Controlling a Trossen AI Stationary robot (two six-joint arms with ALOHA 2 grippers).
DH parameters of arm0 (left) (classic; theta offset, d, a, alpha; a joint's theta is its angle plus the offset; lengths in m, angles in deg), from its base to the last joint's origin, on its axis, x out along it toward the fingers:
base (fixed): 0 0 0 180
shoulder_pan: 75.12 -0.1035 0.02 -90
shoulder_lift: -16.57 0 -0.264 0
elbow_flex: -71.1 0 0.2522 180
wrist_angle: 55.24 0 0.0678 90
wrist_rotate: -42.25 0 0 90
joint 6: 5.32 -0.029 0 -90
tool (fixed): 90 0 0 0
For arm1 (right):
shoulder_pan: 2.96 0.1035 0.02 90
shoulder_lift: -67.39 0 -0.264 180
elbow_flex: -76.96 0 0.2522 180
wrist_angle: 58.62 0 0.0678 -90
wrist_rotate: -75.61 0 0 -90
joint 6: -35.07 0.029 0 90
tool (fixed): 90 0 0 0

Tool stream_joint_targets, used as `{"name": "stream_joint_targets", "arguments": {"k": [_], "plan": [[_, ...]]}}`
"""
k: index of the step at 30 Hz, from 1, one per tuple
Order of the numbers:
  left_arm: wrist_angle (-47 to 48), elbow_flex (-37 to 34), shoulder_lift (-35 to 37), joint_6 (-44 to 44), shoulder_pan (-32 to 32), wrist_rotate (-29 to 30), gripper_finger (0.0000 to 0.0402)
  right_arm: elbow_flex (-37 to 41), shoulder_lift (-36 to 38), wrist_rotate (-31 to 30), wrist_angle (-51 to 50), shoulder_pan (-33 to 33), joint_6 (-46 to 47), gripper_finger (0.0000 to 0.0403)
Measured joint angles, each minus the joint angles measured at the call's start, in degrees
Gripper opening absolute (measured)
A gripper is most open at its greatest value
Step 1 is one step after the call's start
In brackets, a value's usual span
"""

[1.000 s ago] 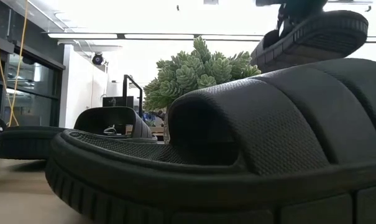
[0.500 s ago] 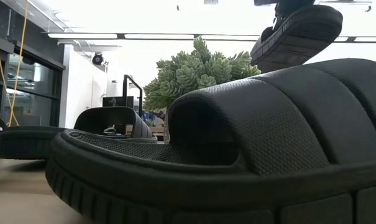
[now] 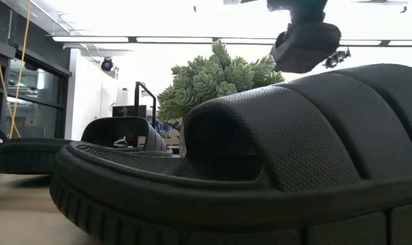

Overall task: Pick and place slides into the shelf
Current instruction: Put the right black slide on the shelf

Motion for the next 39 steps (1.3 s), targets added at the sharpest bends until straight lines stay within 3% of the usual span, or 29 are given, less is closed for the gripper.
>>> {"name": "stream_joint_targets", "arguments": {"k": [7,14,27,39], "plan": [[0.0,0.0,0.01,-1.14,0.0,0.0,0.0246,-4.25,0.0,-3.14,12.51,-5.07,-17.85,0.0005],[0.0,0.0,0.0,-1.25,-0.01,0.0,0.0246,-4.3,0.0,4.22,26.69,-11.64,-33.97,0.0005],[0.0,0.0,0.0,-1.25,-0.01,-0.01,0.0246,-1.82,-0.03,15.13,35.82,-20.43,-41.91,0.0004],[0.02,0.0,0.0,-1.25,0.0,-0.02,0.0246,8.62,-0.07,16.12,50.84,-23.72,-50.94,0.0004]]}}
